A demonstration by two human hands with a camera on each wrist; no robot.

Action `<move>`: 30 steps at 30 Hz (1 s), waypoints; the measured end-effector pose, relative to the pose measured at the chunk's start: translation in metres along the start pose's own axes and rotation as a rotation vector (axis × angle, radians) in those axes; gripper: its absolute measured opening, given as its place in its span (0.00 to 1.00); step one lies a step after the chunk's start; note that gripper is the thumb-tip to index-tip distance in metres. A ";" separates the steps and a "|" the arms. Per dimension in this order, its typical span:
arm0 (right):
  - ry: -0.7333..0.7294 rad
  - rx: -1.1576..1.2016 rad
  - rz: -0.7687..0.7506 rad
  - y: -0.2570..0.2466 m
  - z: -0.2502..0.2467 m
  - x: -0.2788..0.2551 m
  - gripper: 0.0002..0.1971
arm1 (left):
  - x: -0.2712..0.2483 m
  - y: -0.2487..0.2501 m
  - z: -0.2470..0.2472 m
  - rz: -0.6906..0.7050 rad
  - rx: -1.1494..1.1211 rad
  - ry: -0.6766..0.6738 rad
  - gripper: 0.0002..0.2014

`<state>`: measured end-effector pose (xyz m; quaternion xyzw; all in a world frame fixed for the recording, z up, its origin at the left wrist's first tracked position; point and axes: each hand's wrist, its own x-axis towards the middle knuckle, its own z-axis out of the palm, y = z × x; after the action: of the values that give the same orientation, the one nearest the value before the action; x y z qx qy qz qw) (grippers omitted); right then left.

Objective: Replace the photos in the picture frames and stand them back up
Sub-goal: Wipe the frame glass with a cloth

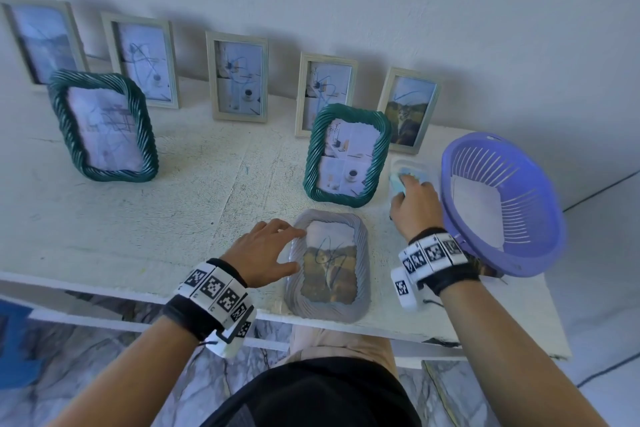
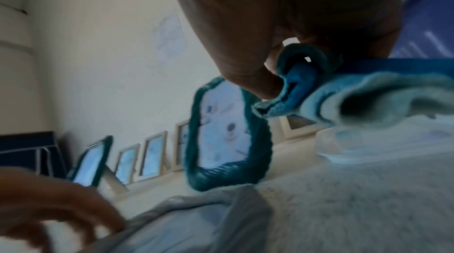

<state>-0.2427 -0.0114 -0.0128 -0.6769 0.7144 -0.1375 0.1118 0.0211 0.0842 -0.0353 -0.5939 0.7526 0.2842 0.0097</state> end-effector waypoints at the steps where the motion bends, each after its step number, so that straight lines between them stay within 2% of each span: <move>1: 0.008 0.027 -0.021 -0.003 -0.004 -0.015 0.22 | 0.001 0.000 -0.003 0.003 0.002 -0.017 0.32; 5: -0.026 0.163 -0.201 -0.015 0.000 -0.061 0.22 | 0.007 0.002 -0.015 0.012 0.071 -0.051 0.36; 9: -0.162 0.120 -0.382 -0.028 0.016 -0.081 0.22 | 0.017 0.006 -0.024 0.009 0.204 -0.104 0.42; 14: -0.286 -0.124 -0.398 -0.033 0.035 -0.076 0.21 | 0.026 0.009 -0.028 0.001 0.344 -0.145 0.46; 18: -0.318 -0.207 -0.423 -0.038 0.038 -0.071 0.19 | 0.027 0.009 -0.027 0.001 0.405 -0.131 0.47; 24: -0.410 -0.258 -0.640 -0.041 0.033 -0.088 0.17 | 0.026 0.011 -0.025 -0.006 0.475 -0.094 0.46; 26: -0.419 -0.264 -0.687 -0.037 0.028 -0.081 0.18 | 0.026 0.011 -0.025 -0.007 0.488 -0.096 0.46; 30: -0.337 -0.212 -0.616 -0.040 0.024 -0.059 0.16 | 0.026 0.011 -0.024 0.002 0.492 -0.101 0.45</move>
<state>-0.1937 0.0446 -0.0230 -0.8813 0.4588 0.0234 0.1105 0.0114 0.0519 -0.0204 -0.5580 0.7983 0.1218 0.1912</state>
